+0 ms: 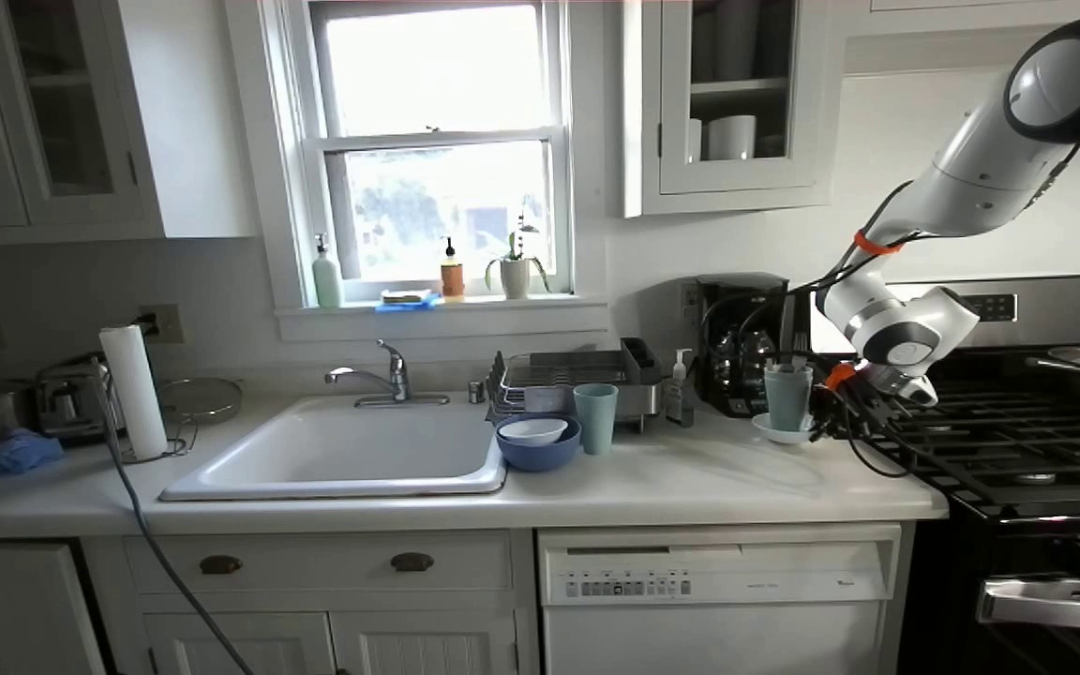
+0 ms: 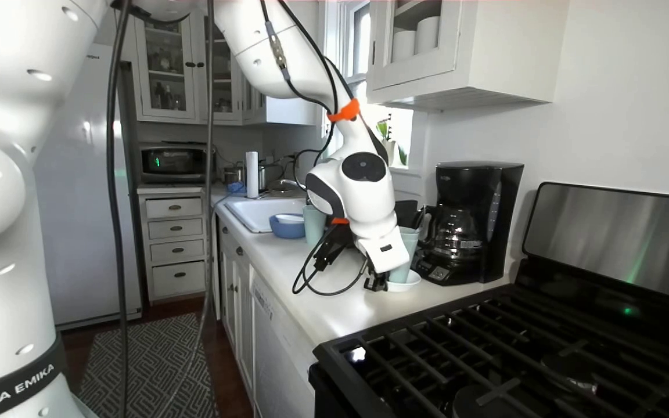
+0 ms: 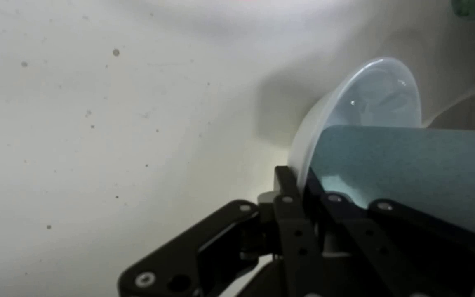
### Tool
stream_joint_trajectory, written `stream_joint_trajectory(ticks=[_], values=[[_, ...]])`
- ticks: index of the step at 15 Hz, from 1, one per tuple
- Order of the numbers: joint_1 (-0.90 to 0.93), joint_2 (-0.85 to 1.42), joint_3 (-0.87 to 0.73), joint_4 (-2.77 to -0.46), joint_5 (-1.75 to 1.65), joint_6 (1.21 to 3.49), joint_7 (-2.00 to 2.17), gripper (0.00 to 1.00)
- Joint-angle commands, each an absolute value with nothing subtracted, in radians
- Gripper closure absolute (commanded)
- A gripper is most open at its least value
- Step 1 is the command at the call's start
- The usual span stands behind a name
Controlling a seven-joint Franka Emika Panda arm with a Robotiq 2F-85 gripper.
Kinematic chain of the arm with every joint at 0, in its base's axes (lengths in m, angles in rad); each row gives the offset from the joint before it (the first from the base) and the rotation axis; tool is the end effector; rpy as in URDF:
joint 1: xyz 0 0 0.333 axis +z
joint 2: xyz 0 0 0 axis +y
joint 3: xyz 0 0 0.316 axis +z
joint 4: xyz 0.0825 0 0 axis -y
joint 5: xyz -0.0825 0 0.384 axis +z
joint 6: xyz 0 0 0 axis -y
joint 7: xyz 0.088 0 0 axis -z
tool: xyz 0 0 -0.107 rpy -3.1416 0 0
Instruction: Move the white bowl to the right.
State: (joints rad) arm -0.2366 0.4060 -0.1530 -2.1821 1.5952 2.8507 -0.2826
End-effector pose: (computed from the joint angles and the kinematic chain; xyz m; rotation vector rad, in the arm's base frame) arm 0.4786 -0.2558 0.2038 -1.8486 1.8826 -0.5389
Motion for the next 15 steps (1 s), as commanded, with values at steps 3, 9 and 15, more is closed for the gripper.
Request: stream_joint_trajectory(ticks=[3,9,15], values=[[-0.255,0.426,-0.158,-2.127,1.741,2.880,-0.320,0.98],[-0.264,0.458,-0.192,-2.078,1.906,2.896,-0.381,0.98],[-0.233,0.502,-0.235,-2.014,2.084,2.950,-0.510,0.98]])
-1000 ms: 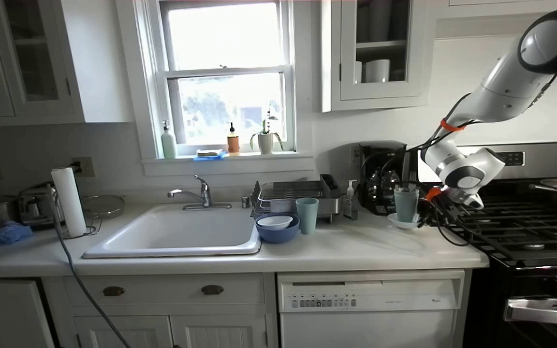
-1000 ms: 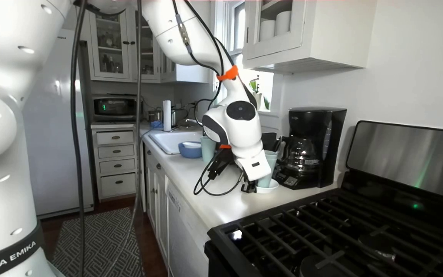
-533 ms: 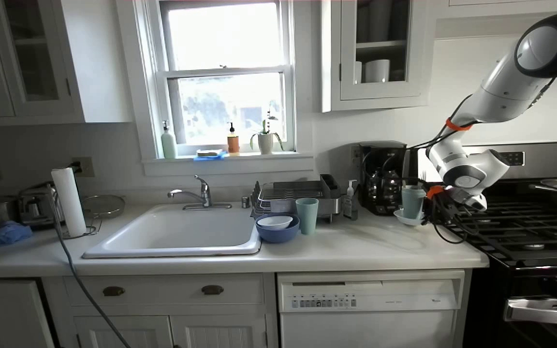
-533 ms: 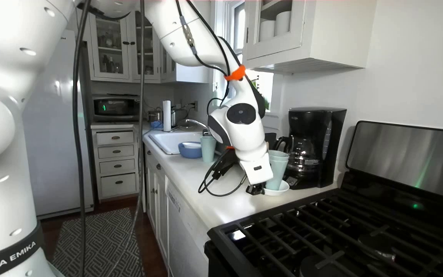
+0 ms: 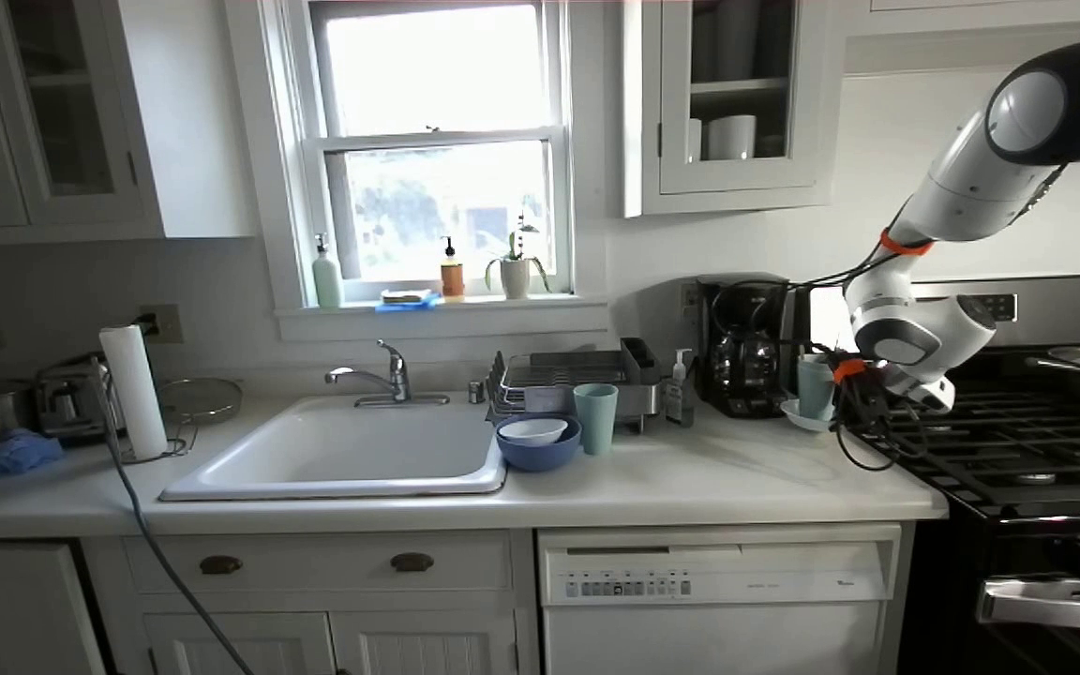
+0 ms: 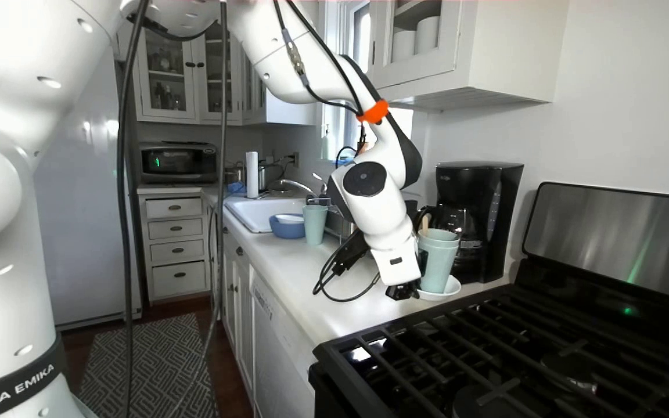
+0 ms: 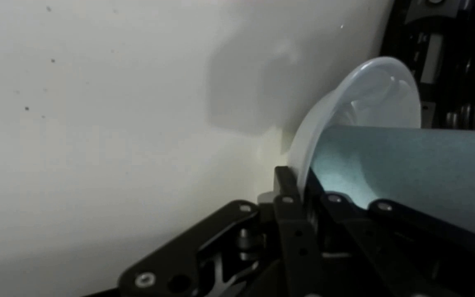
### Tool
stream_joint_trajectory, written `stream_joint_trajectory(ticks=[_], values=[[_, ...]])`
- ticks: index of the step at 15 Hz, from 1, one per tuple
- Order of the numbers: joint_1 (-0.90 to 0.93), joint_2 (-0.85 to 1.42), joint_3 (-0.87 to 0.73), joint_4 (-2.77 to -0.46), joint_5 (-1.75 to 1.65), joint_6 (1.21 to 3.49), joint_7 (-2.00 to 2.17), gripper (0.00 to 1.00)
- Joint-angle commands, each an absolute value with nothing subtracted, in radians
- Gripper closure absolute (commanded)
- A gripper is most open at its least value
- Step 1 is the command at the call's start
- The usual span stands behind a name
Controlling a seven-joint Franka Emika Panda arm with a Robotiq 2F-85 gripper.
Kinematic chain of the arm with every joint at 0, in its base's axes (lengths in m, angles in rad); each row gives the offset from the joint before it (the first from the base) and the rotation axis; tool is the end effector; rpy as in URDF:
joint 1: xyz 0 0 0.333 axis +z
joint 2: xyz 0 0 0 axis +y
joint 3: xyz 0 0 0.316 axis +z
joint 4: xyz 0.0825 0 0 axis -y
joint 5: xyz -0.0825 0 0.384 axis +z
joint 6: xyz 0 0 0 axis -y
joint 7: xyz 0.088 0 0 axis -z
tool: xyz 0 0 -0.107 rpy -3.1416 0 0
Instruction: Move the white bowl to the right.
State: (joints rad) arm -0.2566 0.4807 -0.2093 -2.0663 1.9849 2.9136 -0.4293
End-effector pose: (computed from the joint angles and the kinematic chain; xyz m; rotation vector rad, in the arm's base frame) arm 0.4698 -0.2999 0.1975 -1.5110 2.1081 -0.7108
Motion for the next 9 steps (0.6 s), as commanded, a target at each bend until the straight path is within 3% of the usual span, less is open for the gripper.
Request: stream_joint_trajectory(ticks=[1,9], values=[[-0.228,0.508,-0.240,-2.007,2.107,2.952,-0.534,0.98],[-0.189,0.536,-0.279,-1.984,2.207,2.959,-0.680,0.98]])
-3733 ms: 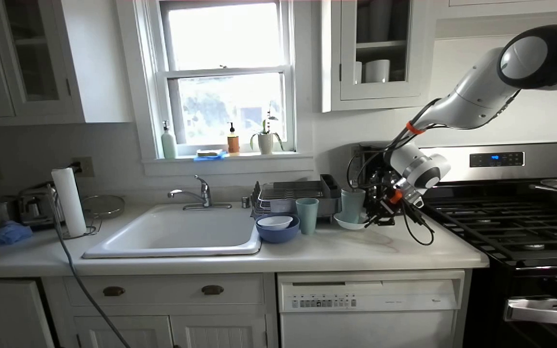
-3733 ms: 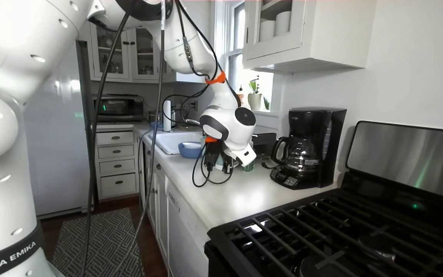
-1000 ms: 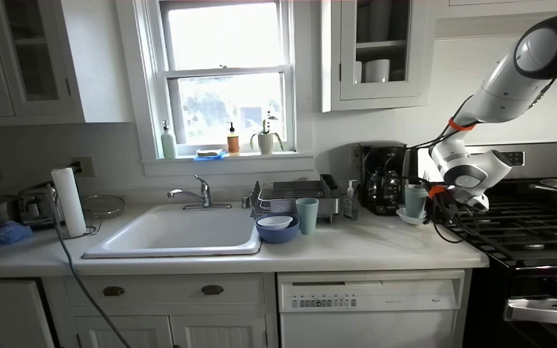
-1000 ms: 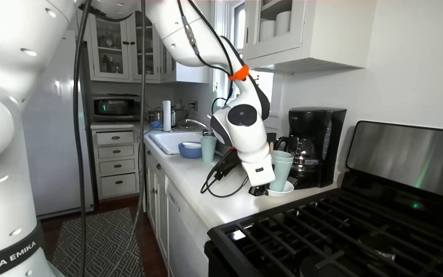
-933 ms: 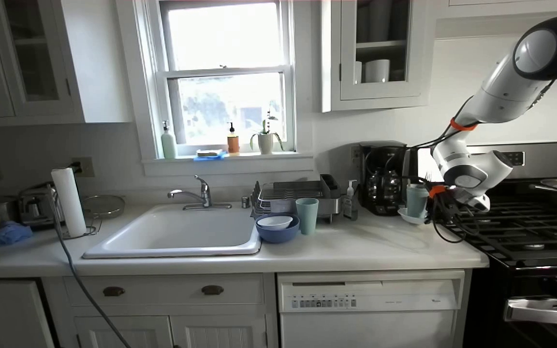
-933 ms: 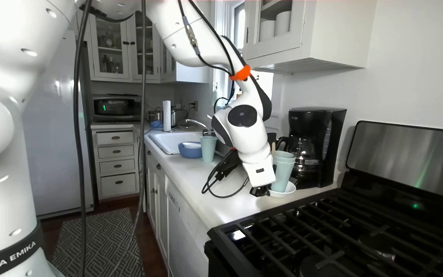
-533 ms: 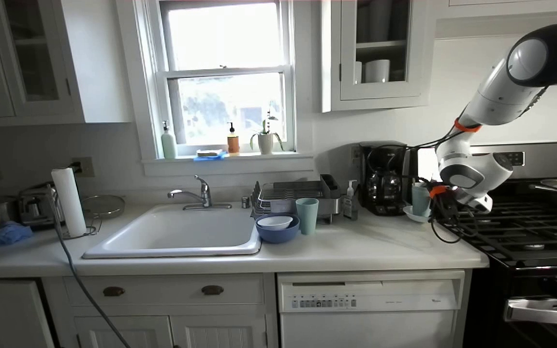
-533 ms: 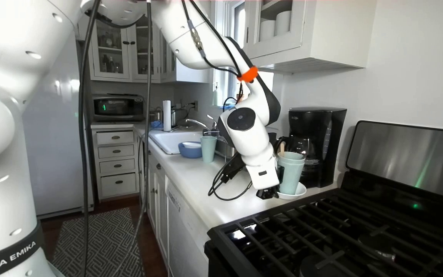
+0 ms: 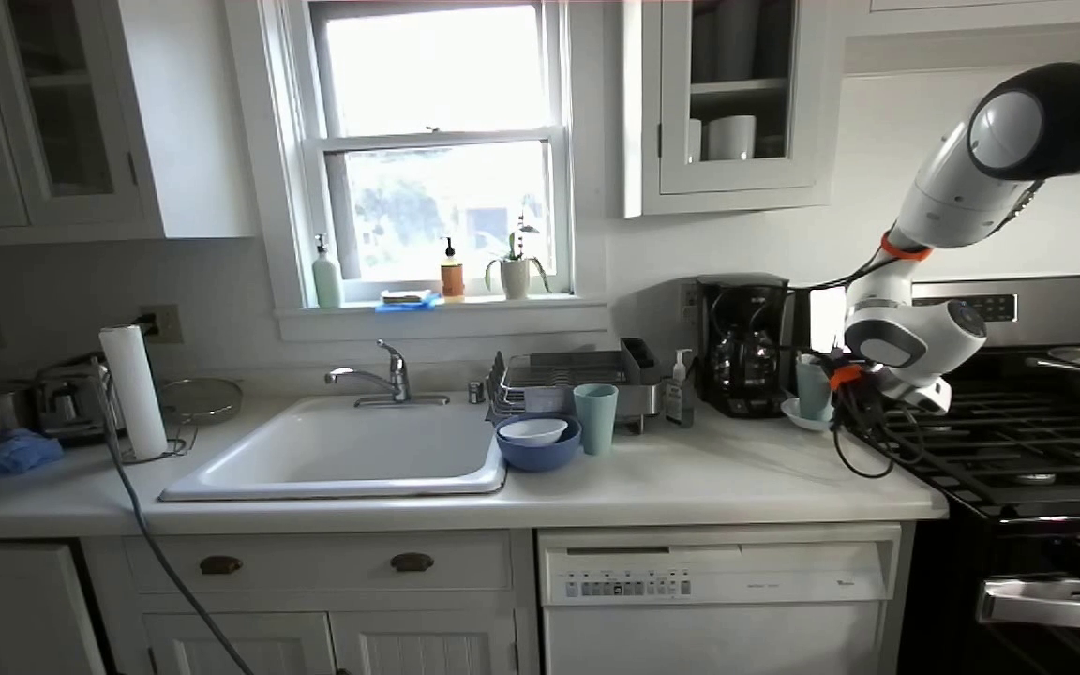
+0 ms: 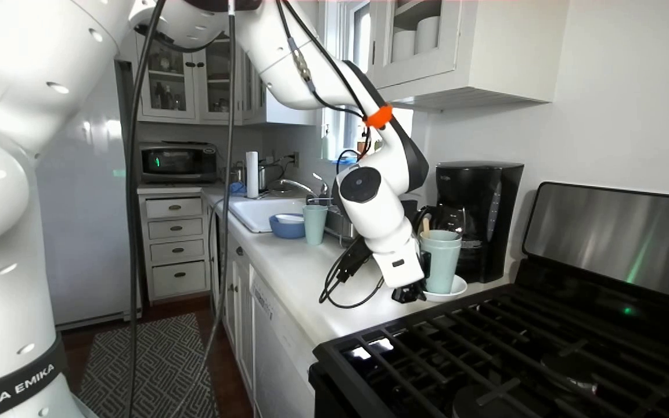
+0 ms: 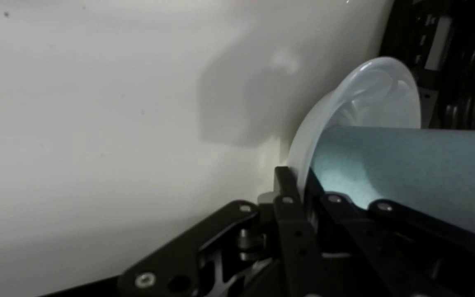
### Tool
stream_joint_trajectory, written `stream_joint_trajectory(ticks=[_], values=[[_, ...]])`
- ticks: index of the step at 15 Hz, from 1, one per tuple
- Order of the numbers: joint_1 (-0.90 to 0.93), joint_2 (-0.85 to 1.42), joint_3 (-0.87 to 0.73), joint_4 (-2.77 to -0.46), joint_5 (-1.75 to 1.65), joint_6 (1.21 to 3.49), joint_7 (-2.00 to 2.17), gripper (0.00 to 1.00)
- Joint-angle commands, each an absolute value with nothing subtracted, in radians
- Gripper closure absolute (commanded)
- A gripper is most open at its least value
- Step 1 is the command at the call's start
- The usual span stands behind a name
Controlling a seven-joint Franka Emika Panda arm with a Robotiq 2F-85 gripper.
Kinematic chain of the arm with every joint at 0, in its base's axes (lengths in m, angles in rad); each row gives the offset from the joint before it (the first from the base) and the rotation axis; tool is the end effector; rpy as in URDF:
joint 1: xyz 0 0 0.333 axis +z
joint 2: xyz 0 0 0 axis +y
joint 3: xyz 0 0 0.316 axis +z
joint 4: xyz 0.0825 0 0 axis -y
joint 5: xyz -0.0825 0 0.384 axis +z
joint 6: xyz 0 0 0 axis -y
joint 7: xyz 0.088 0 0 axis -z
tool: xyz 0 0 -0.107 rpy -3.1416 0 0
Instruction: Move the white bowl to the right.
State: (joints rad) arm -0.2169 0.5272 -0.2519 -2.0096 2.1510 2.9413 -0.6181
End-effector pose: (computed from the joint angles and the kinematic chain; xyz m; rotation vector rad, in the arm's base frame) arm 0.4760 -0.3019 0.1904 -1.5548 2.0992 -0.8100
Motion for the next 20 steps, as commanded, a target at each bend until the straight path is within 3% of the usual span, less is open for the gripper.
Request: stream_joint_trajectory(ticks=[1,4,5,7,18,20], values=[[-0.185,0.537,-0.282,-1.986,2.209,2.957,-0.691,0.98],[-0.177,0.534,-0.289,-1.994,2.206,2.953,-0.709,0.64],[-0.175,0.533,-0.291,-1.994,2.206,2.953,-0.714,0.63],[-0.171,0.532,-0.296,-1.996,2.207,2.951,-0.722,0.51],[-0.176,0.481,-0.303,-2.040,2.196,2.929,-0.760,0.64],[-0.180,0.470,-0.300,-2.053,2.184,2.926,-0.754,0.57]])
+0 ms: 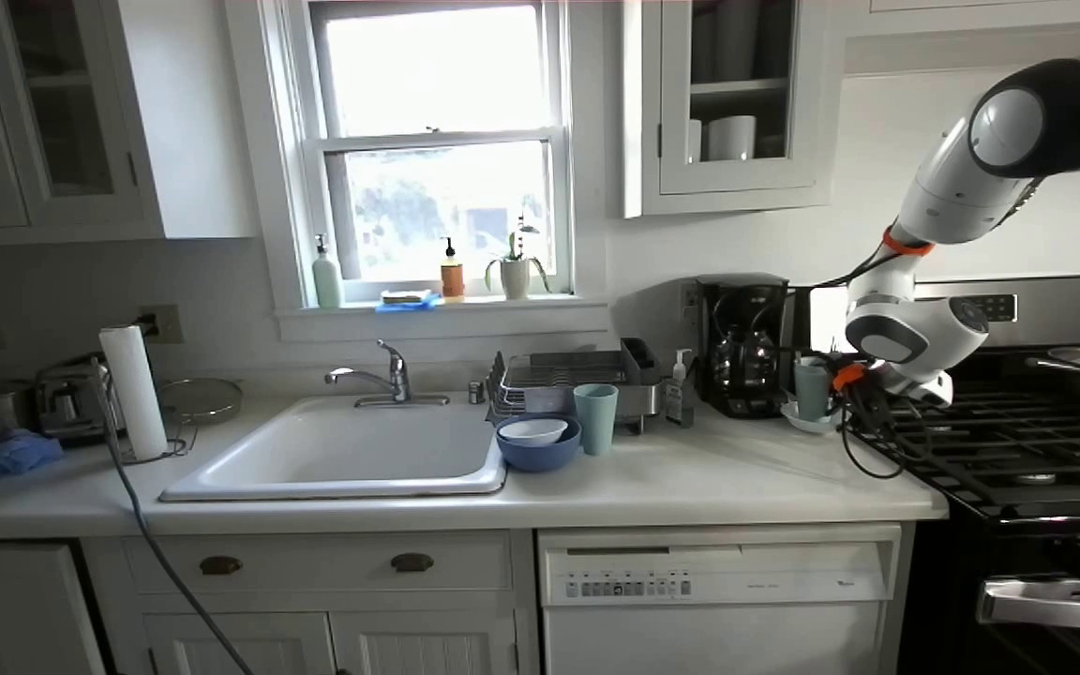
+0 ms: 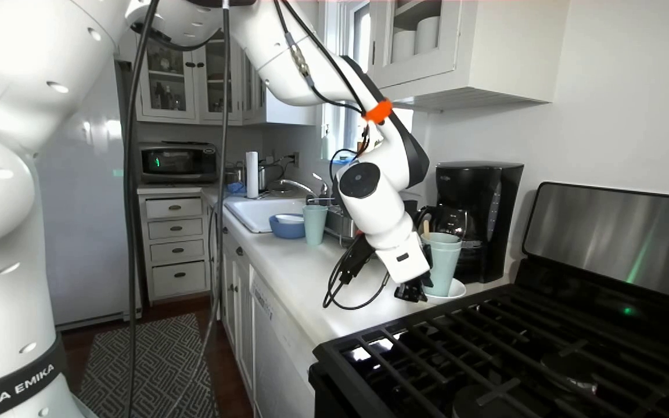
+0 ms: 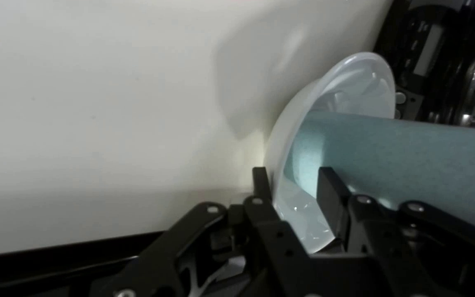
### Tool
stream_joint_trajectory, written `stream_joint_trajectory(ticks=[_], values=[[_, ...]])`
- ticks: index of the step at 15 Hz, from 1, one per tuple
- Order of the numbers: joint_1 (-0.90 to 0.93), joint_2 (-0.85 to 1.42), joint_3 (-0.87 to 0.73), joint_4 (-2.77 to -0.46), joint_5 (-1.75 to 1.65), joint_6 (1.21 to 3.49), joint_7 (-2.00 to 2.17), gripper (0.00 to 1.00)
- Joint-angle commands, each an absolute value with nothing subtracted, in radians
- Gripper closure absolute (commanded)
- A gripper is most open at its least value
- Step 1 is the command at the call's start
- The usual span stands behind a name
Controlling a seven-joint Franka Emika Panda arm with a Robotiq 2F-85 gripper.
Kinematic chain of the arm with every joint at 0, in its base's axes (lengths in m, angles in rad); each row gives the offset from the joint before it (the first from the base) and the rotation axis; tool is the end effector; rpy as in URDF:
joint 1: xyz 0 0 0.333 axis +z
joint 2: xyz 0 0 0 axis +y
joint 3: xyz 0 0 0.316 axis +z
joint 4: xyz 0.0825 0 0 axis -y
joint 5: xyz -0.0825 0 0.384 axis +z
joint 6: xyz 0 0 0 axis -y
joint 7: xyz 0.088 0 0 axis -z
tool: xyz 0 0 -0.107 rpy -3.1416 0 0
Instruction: Move the white bowl to the right.
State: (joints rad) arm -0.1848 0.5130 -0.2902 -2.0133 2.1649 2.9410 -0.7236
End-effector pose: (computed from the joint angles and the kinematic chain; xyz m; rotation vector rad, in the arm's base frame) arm 0.4753 -0.3043 0.2000 -1.6643 2.0349 -0.8729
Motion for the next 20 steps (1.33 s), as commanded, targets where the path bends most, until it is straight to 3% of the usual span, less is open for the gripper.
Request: stream_joint_trajectory(ticks=[1,2,3,4,9,14,16,20], values=[[-0.182,0.464,-0.298,-2.060,2.176,2.925,-0.750,0.57],[-0.183,0.460,-0.299,-2.065,2.175,2.923,-0.751,0.52],[-0.184,0.454,-0.300,-2.072,2.176,2.922,-0.752,0.57],[-0.186,0.449,-0.297,-2.081,2.165,2.924,-0.745,0.51],[-0.191,0.401,-0.297,-2.147,2.150,2.919,-0.751,0.54],[-0.196,0.290,-0.315,-2.250,2.133,2.898,-0.823,0.63],[-0.207,0.210,-0.318,-2.329,2.044,2.879,-0.861,0.37],[-0.201,0.020,-0.362,-2.482,1.851,2.944,-0.993,0.11]])
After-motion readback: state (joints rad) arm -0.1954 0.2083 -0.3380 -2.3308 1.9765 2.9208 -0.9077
